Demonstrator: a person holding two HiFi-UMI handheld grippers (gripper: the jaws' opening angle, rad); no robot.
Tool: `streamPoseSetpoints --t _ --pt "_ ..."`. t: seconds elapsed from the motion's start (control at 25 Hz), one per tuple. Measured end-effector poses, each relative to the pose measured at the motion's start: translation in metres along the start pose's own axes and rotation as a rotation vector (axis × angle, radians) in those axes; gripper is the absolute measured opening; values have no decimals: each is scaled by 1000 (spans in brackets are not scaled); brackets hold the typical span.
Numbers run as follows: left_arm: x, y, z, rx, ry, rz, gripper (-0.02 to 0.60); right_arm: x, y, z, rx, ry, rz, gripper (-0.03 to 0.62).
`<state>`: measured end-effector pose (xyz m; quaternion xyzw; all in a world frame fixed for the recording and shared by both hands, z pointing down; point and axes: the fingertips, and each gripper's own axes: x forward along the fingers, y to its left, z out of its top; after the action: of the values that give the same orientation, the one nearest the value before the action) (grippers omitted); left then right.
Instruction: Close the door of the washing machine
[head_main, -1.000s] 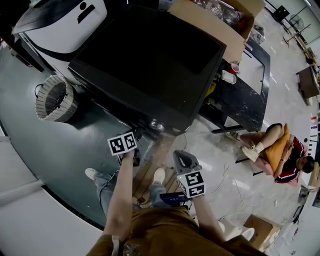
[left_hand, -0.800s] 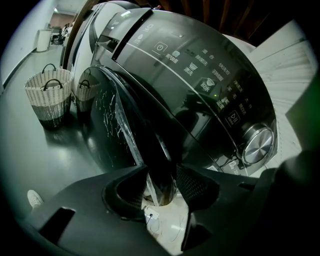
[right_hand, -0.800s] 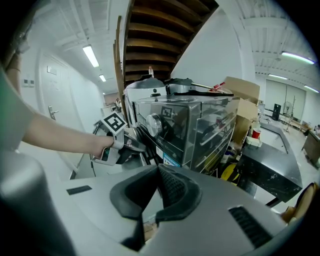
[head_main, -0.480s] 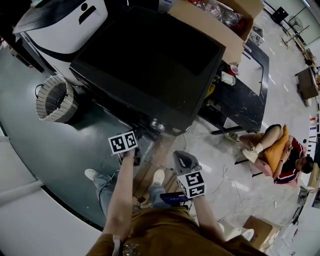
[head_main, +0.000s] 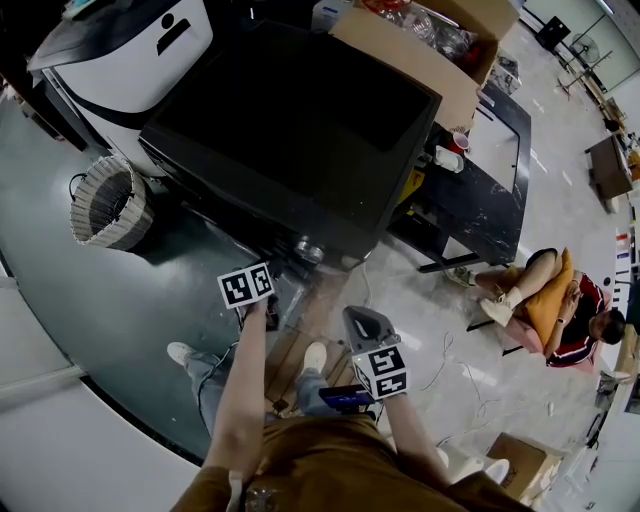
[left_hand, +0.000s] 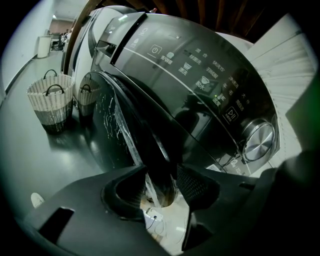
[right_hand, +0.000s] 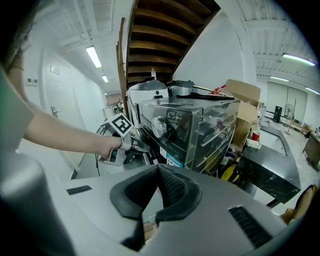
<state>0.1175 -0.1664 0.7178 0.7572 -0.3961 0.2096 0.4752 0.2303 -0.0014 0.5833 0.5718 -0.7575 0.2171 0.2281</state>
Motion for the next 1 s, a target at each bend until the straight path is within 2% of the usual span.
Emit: streamPoseSetpoints --t 0.4,0.52,0.68,0.84,1.0 --pt "-9 -9 -3 15 -11 -28 215 -9 1 7 -22 -30 -8 13" --pt "-18 -12 0 43 -25 -23 216 -11 2 13 -34 -43 -14 12" --pt "-34 -14 3 119 -56 -1 210 -13 3 17 -45 -63 -28 12" --pt "-57 -22 12 201 -121 1 187 -14 4 28 -63 -101 -42 12" --pt "-90 -39 29 389 -227 31 162 -14 8 42 -78 -142 -53 12"
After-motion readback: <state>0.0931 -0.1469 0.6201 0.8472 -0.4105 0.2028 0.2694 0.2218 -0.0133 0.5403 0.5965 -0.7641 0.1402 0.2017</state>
